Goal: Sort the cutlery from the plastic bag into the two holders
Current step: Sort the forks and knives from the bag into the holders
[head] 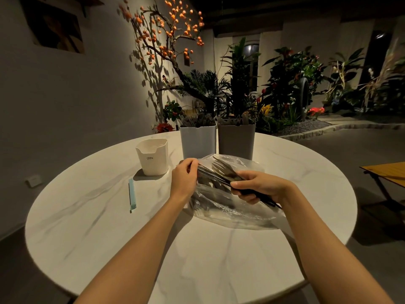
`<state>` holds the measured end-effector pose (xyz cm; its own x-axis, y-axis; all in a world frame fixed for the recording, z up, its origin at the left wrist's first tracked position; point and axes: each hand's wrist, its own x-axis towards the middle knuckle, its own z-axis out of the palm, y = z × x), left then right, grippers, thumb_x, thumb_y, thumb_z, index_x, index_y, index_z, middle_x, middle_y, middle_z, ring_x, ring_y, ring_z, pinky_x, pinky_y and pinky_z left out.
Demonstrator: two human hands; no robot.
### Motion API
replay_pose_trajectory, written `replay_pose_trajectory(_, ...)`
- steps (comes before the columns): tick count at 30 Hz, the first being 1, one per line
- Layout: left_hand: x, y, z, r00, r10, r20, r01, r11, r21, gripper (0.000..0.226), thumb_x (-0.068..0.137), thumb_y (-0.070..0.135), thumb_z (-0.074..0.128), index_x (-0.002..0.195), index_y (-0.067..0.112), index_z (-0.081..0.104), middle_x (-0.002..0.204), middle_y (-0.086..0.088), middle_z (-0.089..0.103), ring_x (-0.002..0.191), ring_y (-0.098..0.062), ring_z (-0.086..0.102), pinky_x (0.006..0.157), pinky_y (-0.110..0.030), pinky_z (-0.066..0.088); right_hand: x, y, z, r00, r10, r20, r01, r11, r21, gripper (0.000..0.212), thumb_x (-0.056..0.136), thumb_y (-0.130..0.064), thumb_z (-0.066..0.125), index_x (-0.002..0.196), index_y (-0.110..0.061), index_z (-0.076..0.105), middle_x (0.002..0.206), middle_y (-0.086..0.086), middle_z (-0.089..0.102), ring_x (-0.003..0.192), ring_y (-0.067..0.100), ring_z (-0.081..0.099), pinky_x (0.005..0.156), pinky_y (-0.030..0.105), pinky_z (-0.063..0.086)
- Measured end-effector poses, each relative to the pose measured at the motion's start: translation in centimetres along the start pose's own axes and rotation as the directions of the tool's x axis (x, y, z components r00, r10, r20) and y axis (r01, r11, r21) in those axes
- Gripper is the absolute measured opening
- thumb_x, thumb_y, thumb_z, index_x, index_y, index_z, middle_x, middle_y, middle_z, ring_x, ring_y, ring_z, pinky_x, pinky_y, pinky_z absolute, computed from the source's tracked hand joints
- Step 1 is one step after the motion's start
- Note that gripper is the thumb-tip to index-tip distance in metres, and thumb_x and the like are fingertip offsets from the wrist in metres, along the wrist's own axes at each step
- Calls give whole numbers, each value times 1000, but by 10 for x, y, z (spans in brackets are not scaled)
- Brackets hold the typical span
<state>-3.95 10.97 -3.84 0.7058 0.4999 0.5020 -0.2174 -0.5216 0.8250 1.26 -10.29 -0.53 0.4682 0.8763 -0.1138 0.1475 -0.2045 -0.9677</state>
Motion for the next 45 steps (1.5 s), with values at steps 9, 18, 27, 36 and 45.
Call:
replay_pose_trajectory(9, 1, 13, -5, 984, -161, 82, 179, 920, -349, 21, 99, 19, 50, 114, 9, 60, 98, -9, 67, 78, -15, 68, 55, -17, 54, 4, 0, 2, 996, -36, -76, 45, 992, 120, 10, 98, -13, 50, 106, -7, 52, 82, 13, 55, 50, 9, 46, 45, 16, 41)
replay_pose_trajectory(18, 4, 11, -13, 980, -198, 27, 191, 885, -425, 13, 98, 12, 51, 106, 5, 58, 84, -6, 63, 55, -5, 64, 56, -16, 55, 4, 3, -3, 982, -24, -189, 58, 983, 176, 13, 97, -12, 52, 102, 0, 54, 80, 10, 60, 51, 10, 45, 44, 16, 40)
replay_pose_trajectory(27, 7, 6, -17, 961, -259, 91, 268, 812, -519, 30, 92, 5, 59, 121, 9, 50, 115, -15, 63, 93, -20, 69, 73, -23, 58, 7, 4, -8, 887, -55, -458, 164, 966, 200, 19, 92, -10, 60, 106, -3, 48, 80, 12, 57, 48, 8, 46, 43, 15, 42)
replay_pose_trajectory(36, 6, 4, -15, 952, -265, 154, 306, 826, -473, 29, 91, 3, 60, 119, 7, 55, 120, -16, 62, 106, -28, 65, 87, -35, 57, 7, 5, -6, 872, -26, -489, 136, 972, 190, 22, 93, -11, 60, 110, -2, 47, 77, 10, 57, 50, 9, 48, 43, 16, 42)
replay_pose_trajectory(45, 0, 9, -11, 963, -194, 187, 244, 924, -294, 28, 93, 15, 61, 119, 8, 56, 117, -17, 60, 87, -18, 66, 62, -20, 56, 9, 6, -2, 939, 3, -345, 27, 996, 83, 17, 97, -18, 54, 101, -2, 53, 81, 12, 59, 49, 11, 49, 44, 16, 43)
